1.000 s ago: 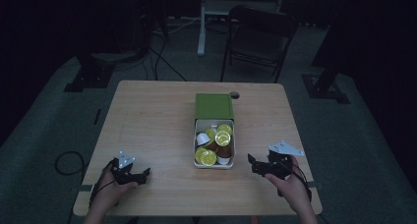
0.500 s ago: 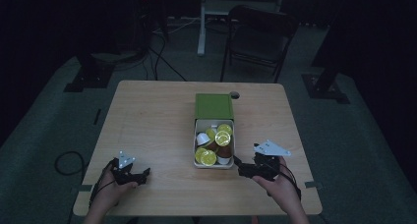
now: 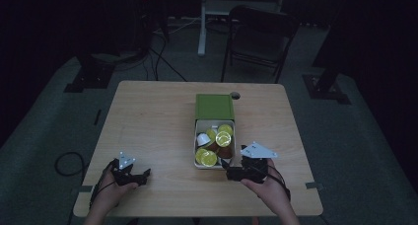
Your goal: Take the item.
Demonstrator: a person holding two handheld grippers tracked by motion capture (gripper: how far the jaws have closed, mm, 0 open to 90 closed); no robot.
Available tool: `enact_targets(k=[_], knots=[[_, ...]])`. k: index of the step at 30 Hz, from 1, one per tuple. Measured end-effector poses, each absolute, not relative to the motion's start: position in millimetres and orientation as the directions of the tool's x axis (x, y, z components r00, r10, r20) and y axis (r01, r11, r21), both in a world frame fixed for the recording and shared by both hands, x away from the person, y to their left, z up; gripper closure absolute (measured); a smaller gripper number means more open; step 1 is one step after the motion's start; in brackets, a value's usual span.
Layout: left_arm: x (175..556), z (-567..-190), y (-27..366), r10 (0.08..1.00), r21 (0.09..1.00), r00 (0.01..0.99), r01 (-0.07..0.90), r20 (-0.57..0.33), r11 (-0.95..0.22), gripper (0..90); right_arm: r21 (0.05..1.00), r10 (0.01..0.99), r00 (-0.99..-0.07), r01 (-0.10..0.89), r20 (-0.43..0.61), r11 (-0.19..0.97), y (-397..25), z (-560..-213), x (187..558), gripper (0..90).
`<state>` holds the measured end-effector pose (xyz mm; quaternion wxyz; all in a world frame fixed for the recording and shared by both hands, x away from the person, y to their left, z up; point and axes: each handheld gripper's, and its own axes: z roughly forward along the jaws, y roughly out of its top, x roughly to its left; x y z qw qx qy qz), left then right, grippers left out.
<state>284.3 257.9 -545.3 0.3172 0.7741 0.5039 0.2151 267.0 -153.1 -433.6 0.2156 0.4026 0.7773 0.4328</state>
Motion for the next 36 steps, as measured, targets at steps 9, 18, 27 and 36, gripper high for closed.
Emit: enact_targets(k=[9, 18, 27, 36], knots=[[284.3, -545.4, 257.9, 0.917, 0.708, 0.4, 0.643, 0.013, -0.291, 15.1, 0.836, 0.784, -0.62, 0.432, 0.001, 0.34, -127.8, -441.1, 268.4, 14.7], [284.3, -545.4, 258.0, 0.917, 0.708, 0.4, 0.644, 0.014, -0.291, 15.1, 0.824, 0.772, -0.635, 0.429, -0.015, 0.369, -112.4, -454.2, 273.5, 16.3], [284.3, -545.4, 258.0, 0.917, 0.708, 0.4, 0.644, 0.013, -0.291, 15.1, 0.831, 0.756, -0.654, 0.421, 0.0, 0.364, -91.6, -466.0, 277.8, 16.3], [284.3, -545.4, 258.0, 0.917, 0.708, 0.4, 0.643, 0.013, -0.291, 15.1, 0.82, 0.758, -0.652, 0.427, -0.013, 0.381, -81.7, -477.4, 283.2, 16.4]])
